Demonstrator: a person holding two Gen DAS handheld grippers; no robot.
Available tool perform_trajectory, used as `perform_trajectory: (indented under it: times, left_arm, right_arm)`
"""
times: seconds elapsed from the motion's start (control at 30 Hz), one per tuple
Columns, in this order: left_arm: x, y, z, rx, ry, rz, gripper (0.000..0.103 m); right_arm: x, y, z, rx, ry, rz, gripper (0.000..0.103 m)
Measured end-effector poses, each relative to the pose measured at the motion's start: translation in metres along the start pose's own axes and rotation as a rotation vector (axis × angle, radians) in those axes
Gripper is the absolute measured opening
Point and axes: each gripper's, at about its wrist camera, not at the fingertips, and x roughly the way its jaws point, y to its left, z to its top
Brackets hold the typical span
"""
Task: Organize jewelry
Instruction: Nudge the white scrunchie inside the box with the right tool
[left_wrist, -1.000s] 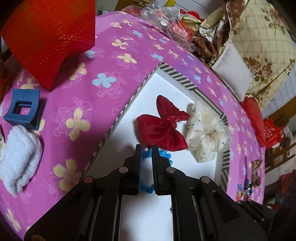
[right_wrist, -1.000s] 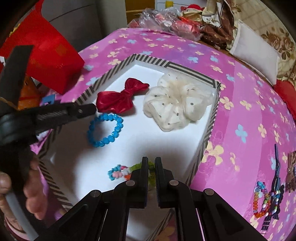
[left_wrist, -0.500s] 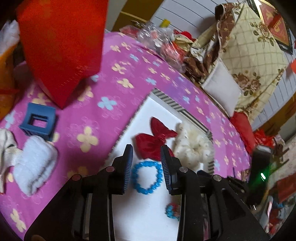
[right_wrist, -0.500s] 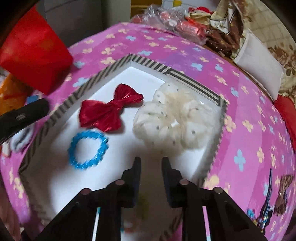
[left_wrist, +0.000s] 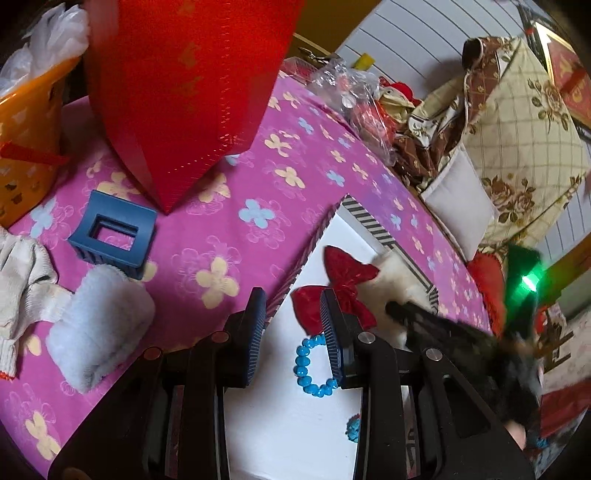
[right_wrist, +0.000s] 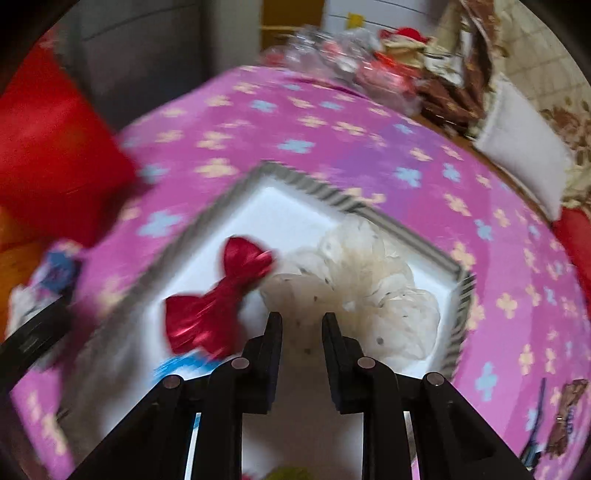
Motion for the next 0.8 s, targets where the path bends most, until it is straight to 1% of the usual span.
perform_trajectory:
  times: [0.03, 0.13, 0.23, 0.3, 0.37, 0.5, 0.53, 0.6, 0.63, 0.67, 0.7, 0.8]
  left_arm:
    - [-0.001, 0.001, 0.0, -0.005, -0.001, -0.003, 0.028]
    - [-0.003, 0.004, 0.0, -0.011, -0.002, -0.005, 0.028]
    - [-0.003, 0.008, 0.001, -0.023, -0.001, -0.007, 0.028]
    - [-0.004, 0.01, 0.001, -0.031, -0.004, -0.008, 0.028]
    - [-0.003, 0.01, 0.001, -0.031, -0.002, -0.007, 0.028]
    - [0.0, 0.008, 0.001, -0.024, 0.005, -0.005, 0.028]
    - [-0.001, 0.007, 0.001, -0.02, 0.004, -0.005, 0.028]
    - [0.0, 0.006, 0.001, -0.012, 0.004, -0.001, 0.028]
    - [0.0, 0.006, 0.001, -0.009, 0.004, 0.003, 0.028]
    - [0.001, 0.006, 0.001, -0.01, 0.006, 0.003, 0.028]
    - [0.001, 0.006, 0.001, -0.014, 0.009, 0.001, 0.028]
    - [0.0, 0.008, 0.001, -0.024, 0.011, 0.002, 0.028]
  right_arm:
    - [-0.004, 0.007, -0.005, -0.02, -0.003, 0.02, 0.021]
    - [-0.007, 0.025, -0.017, -0.053, -0.008, 0.027, 0.021]
    - [0.004, 0.04, -0.019, -0.08, 0.011, 0.048, 0.021]
    - [0.018, 0.048, -0.015, -0.112, 0.033, 0.037, 0.021]
    - [0.037, 0.052, -0.005, -0.142, 0.076, 0.022, 0.021]
    - [0.059, 0.035, 0.026, -0.092, 0.074, -0.072, 0.021]
    - [0.061, 0.027, 0.034, -0.064, 0.071, -0.077, 0.021]
    - [0.054, 0.015, 0.041, -0.015, 0.058, -0.051, 0.021]
    - [0.045, 0.01, 0.04, 0.011, 0.044, -0.015, 0.021]
    - [0.035, 0.006, 0.036, 0.026, 0.033, 0.019, 0.021]
    - [0.029, 0.006, 0.032, 0.026, 0.03, 0.031, 0.021]
    - [0.01, 0.009, 0.002, 0.005, 0.038, 0.067, 0.021]
